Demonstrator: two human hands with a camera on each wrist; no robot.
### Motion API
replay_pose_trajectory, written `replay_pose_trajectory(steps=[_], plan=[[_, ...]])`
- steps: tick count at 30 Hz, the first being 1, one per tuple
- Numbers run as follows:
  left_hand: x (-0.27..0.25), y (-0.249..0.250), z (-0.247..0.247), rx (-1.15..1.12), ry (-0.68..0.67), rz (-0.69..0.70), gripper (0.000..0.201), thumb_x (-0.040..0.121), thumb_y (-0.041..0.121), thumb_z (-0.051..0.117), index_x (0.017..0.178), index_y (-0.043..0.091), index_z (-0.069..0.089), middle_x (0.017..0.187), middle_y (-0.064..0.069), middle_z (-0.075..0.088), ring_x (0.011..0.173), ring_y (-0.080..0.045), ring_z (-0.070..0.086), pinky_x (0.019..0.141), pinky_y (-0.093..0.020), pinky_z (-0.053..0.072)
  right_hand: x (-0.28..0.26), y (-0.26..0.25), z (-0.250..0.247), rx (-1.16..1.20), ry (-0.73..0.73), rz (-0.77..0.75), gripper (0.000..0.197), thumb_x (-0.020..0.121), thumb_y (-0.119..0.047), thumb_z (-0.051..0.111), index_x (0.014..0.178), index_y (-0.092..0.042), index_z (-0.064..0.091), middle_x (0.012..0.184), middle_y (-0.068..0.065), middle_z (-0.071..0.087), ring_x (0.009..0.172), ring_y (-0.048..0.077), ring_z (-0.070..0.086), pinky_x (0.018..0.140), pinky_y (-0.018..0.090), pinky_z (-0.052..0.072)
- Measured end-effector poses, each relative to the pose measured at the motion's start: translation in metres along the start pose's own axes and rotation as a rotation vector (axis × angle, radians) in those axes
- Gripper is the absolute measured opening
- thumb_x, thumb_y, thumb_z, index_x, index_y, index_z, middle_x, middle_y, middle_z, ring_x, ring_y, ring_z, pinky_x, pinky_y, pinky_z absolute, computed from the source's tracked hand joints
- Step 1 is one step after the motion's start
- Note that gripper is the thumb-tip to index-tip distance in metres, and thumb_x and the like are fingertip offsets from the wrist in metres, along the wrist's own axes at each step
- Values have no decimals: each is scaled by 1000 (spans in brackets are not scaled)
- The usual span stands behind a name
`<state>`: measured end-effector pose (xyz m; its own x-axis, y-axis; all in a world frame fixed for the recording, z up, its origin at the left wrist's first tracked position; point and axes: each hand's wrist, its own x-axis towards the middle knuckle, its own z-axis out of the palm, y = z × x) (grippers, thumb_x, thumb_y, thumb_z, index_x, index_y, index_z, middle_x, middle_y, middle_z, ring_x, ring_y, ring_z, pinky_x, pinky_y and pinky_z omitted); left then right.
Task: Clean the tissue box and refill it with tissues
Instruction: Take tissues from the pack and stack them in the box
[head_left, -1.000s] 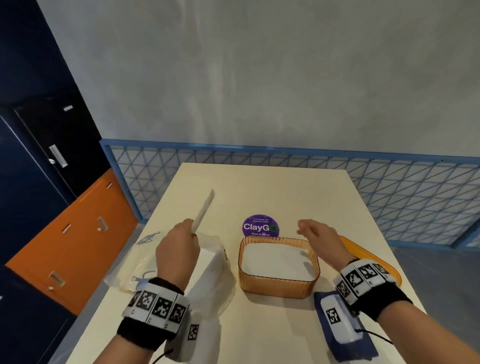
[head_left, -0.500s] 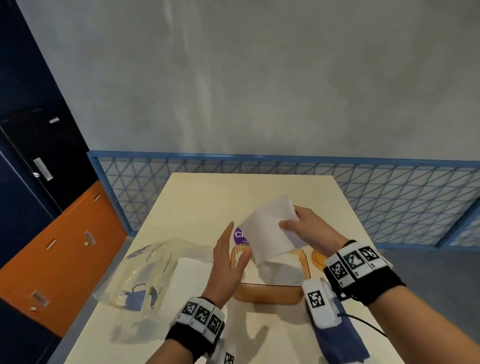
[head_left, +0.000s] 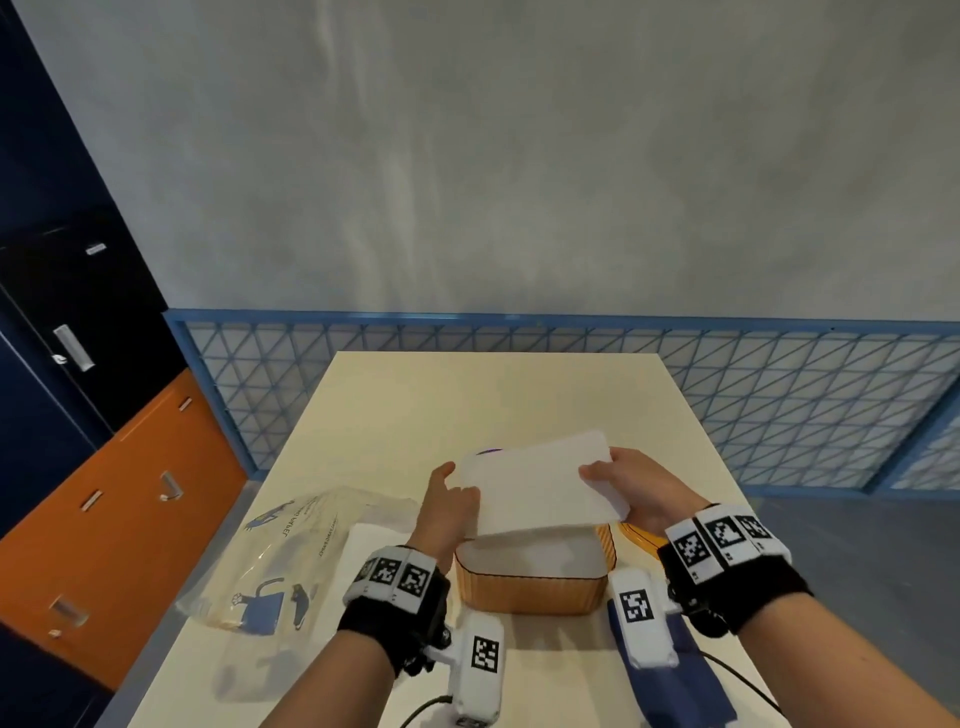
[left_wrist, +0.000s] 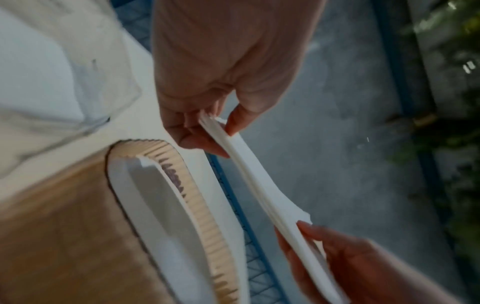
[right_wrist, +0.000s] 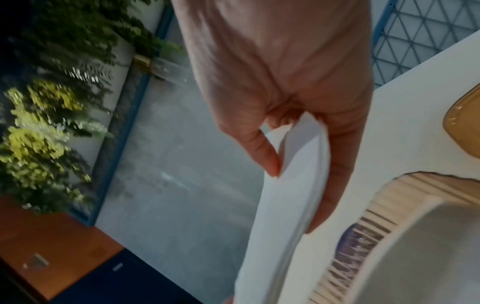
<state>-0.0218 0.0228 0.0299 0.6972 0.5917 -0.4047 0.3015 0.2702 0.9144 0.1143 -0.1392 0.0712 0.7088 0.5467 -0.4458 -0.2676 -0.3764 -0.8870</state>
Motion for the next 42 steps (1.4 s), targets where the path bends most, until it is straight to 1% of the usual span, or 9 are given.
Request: replay_pose_trajectory(steps=[10,15,18,21,30,35,37,39,42], plan=[[16,-37,24,1134,204,99,69,93,9,44,149,23,8,128,-6,56,126,-24,43,103,-41,32,26,65,25,-815,271,-80,41,90,2,44,130,-3,39,112,19,60,101,30,58,69,25,39],[18,-42,20,1393,249,359,68,92,10,48,148,30,14,142,-2,37,130,-25,32,102,-46,30,18,78,31,-1129,367,-420,62,87,6,50,143,-12,31,134,13,45,120,28,47,92,32,46],[20,-38,17,1519,-44,486,56,92,17,53,142,33,33,149,3,30,138,-20,29,107,-52,19,16,73,30,-1229,211,-515,61,86,-11,61,142,-24,37,147,9,36,135,29,36,106,46,35],[25,-34,15,1657,-315,382,49,90,16,55,135,32,44,140,0,41,127,-23,46,102,-51,23,18,70,29,-1380,-87,-223,64,92,-28,56,145,-43,23,158,-5,17,146,19,16,115,59,2],[33,-35,19,1688,-319,253,48,98,19,42,141,41,34,135,-4,47,127,-27,46,112,-58,11,25,76,30,-1322,-150,-41,63,95,-28,51,145,-46,18,160,-4,8,148,22,9,114,62,-6],[24,-28,-11,1468,-44,566,42,91,18,55,131,29,50,134,4,51,124,-19,51,109,-51,26,17,68,16,-1308,85,-275,43,96,-35,46,138,-39,39,142,-1,46,132,18,41,113,48,20],[23,-35,-36,1332,195,746,36,82,9,65,115,24,64,115,0,64,103,-24,64,88,-45,47,18,71,5,-1217,232,-403,41,97,-34,43,138,-36,41,130,-1,56,121,17,51,101,36,37],[21,-47,-62,1237,340,611,32,85,7,60,114,18,64,113,-5,64,100,-26,63,77,-39,51,19,76,-6,-1101,268,-345,47,98,-31,42,143,-32,32,132,4,53,121,20,50,97,33,43],[24,-71,-86,1307,316,112,35,98,27,41,130,14,47,135,-8,44,122,-25,49,96,-36,45,25,81,-14,-873,147,-107,56,99,-29,40,150,-23,16,133,14,53,113,24,55,91,31,46]])
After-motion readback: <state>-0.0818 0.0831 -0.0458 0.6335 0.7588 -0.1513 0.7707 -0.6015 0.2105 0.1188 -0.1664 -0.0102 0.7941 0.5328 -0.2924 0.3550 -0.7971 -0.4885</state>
